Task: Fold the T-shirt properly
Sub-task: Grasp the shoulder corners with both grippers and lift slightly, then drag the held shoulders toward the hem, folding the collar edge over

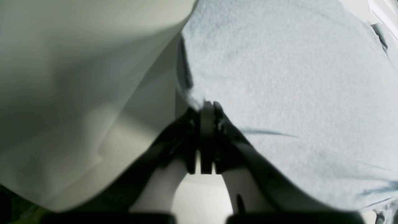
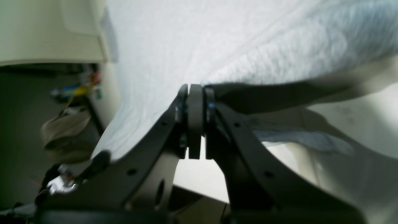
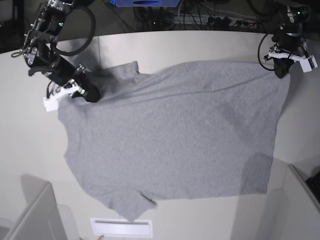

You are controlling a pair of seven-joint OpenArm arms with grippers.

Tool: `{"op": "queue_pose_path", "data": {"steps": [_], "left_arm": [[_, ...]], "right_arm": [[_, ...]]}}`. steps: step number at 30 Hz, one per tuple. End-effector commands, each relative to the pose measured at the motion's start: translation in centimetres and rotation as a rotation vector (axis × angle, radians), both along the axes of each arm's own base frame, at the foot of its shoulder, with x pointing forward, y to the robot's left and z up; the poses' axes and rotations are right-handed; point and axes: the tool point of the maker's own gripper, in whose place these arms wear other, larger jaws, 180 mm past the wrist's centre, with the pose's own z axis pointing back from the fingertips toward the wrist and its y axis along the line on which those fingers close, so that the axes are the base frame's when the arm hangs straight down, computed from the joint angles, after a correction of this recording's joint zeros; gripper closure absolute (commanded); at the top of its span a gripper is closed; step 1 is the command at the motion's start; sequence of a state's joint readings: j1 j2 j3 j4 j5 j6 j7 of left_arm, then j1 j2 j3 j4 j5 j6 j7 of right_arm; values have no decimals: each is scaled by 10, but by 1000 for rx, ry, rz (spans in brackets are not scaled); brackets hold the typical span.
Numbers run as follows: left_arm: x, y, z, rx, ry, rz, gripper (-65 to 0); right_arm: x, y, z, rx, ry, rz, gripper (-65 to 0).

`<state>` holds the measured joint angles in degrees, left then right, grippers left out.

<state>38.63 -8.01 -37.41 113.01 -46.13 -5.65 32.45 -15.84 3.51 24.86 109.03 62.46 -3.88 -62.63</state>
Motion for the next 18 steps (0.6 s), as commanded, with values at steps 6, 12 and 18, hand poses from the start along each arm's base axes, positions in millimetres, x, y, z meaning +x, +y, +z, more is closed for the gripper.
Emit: {"op": "queue_pose_path", "data": {"steps": [6, 12, 18], "left_arm": [[-10, -2, 6, 22, 8, -20, 0], [-23, -3, 1, 21, 49, -23, 0], [-30, -2, -3, 21, 68, -21, 0]], "right_arm": [[-12, -3, 5, -18, -10, 2, 0], [-20, 6, 18, 29, -40, 18, 0], [-28, 6, 16, 56, -24, 12, 0]]}}
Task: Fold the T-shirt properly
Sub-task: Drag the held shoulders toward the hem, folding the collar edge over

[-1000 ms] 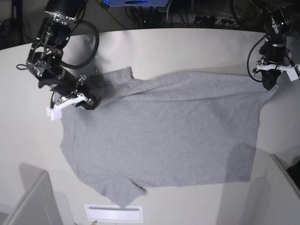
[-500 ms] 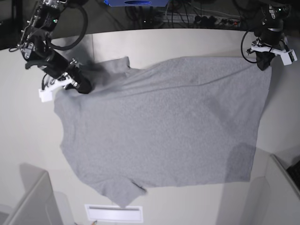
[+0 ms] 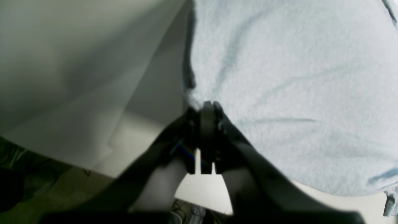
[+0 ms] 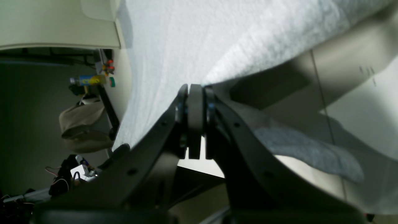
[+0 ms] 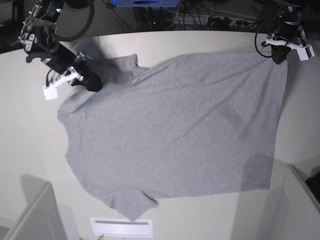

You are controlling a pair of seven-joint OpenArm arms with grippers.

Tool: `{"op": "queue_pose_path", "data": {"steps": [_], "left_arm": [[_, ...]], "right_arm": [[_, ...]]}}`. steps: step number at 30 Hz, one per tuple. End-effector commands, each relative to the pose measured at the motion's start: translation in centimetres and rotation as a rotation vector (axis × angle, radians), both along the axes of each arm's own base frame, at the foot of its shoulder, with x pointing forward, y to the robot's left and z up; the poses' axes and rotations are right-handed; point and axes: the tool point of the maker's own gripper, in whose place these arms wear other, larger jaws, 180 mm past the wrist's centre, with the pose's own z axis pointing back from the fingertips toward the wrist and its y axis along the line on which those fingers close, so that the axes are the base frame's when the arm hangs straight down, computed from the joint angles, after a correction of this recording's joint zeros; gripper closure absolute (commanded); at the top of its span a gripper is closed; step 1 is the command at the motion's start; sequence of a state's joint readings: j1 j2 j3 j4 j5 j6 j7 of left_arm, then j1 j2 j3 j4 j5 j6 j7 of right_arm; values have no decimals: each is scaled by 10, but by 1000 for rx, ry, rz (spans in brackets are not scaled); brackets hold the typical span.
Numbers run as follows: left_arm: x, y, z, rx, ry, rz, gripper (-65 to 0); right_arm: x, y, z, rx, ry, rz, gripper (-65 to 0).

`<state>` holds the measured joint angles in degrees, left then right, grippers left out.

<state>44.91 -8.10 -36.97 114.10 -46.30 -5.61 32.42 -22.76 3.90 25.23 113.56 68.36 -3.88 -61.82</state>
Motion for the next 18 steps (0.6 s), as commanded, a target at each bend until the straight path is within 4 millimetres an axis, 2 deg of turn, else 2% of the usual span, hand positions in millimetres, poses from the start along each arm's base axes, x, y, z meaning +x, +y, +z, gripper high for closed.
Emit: {"op": "queue_pose_path", "data": {"steps": [1, 5, 9, 13, 18], "left_arm": [[3, 3, 8, 20, -26, -7, 0], [4, 2, 9, 20, -28, -11, 0], [5, -7, 6, 3, -23, -30, 0], [14, -19, 10, -106, -83, -22, 0], [36, -21, 23, -167, -149, -37, 0]], "right_arm": [[2, -7, 7, -11, -24, -8, 0], [-1, -19, -5, -100, 6, -26, 0], [2, -20, -4, -106, -1, -29, 0], [20, -19, 8, -99, -50, -35, 0], [46, -23, 12, -52, -41, -87, 0]]}}
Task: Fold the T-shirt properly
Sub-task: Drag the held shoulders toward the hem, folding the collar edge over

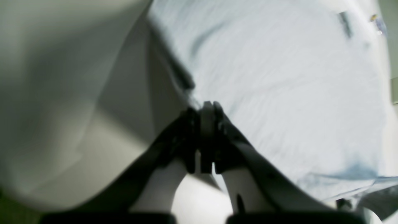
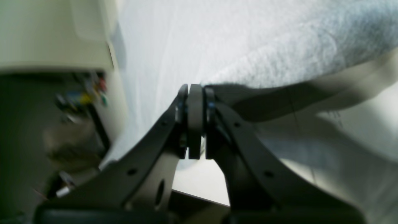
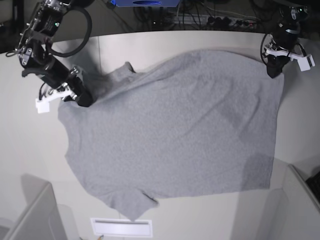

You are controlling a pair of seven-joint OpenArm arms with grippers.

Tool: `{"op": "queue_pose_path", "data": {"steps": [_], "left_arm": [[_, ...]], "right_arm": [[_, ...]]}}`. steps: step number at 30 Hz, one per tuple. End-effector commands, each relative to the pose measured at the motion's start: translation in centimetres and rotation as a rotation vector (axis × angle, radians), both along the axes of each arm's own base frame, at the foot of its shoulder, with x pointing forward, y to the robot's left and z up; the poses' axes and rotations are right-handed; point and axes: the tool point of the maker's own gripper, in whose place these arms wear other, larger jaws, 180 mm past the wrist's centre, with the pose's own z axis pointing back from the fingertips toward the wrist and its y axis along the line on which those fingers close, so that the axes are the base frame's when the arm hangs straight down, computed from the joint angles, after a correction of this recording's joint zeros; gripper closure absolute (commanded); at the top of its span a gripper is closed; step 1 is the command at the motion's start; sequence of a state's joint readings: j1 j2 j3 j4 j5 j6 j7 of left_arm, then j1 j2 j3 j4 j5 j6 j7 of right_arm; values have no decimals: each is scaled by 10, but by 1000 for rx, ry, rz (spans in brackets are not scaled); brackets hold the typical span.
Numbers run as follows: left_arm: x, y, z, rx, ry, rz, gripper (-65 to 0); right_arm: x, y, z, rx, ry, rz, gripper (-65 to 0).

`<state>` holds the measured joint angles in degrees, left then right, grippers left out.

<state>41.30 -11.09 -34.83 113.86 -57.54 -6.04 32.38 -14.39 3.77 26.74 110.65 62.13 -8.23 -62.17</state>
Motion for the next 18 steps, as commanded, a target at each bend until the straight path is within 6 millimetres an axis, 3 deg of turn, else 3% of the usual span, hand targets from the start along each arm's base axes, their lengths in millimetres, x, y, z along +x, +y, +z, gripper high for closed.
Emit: {"op": "queue_pose_path", "data": {"steps": [1, 7, 18], "left_arm": [[1, -3, 4, -12, -2, -15, 0], [24, -13, 5, -50, 9, -68, 0], [58, 1, 21, -77, -60, 33, 0]], "right_arm": [[10, 0, 11, 13, -37, -1, 0], [36, -3, 2, 60, -25, -18, 0], [75, -21, -7, 10, -2, -47, 0]]}}
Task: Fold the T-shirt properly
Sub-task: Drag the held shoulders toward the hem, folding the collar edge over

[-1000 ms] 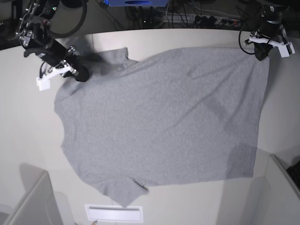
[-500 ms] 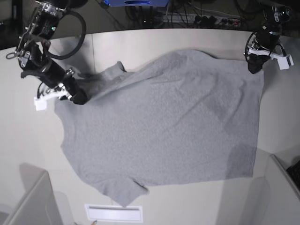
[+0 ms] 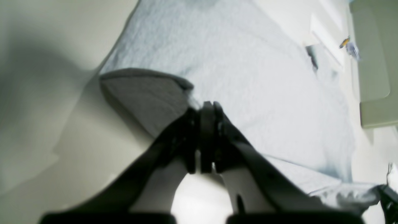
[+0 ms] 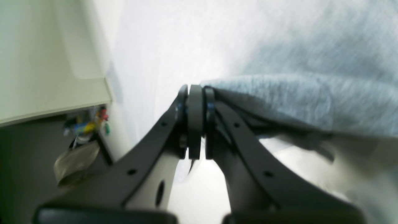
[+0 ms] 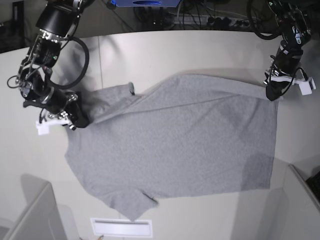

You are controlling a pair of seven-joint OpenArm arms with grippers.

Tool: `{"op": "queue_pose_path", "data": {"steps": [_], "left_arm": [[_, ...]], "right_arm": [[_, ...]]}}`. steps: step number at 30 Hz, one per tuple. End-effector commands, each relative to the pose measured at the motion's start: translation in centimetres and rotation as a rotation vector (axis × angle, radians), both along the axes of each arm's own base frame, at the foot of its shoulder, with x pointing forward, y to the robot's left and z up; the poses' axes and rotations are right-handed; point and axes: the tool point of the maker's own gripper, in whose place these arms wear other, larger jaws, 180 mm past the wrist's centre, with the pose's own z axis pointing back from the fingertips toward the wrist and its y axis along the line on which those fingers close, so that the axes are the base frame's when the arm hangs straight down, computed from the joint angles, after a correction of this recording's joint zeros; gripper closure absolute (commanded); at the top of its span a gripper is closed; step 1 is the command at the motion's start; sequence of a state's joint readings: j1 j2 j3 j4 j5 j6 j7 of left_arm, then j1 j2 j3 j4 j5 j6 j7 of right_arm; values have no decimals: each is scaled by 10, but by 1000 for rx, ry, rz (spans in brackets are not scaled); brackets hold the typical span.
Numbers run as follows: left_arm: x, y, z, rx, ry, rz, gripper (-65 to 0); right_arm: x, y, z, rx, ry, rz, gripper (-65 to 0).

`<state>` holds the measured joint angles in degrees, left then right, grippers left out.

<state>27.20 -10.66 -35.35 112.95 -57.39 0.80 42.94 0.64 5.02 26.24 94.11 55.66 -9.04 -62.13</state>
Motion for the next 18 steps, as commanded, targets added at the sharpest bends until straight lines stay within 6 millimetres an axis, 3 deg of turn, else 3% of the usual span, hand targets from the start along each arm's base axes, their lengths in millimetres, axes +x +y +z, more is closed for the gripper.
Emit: {"op": "queue_pose_path", "data": {"steps": [1, 5, 11, 18], "left_arm": [[5, 3, 9, 7, -33, 2, 0], [17, 9, 1, -23, -32, 19, 0], [34, 9, -12, -91, 7, 7, 0], [49, 31, -19, 10, 44, 40, 0]], "right_arm": [[13, 3, 14, -8, -49, 21, 0], [32, 23, 6, -12, -20, 84, 0], [56, 31, -5, -14, -3, 83, 0], [84, 22, -10, -153, -1, 68, 0]]}}
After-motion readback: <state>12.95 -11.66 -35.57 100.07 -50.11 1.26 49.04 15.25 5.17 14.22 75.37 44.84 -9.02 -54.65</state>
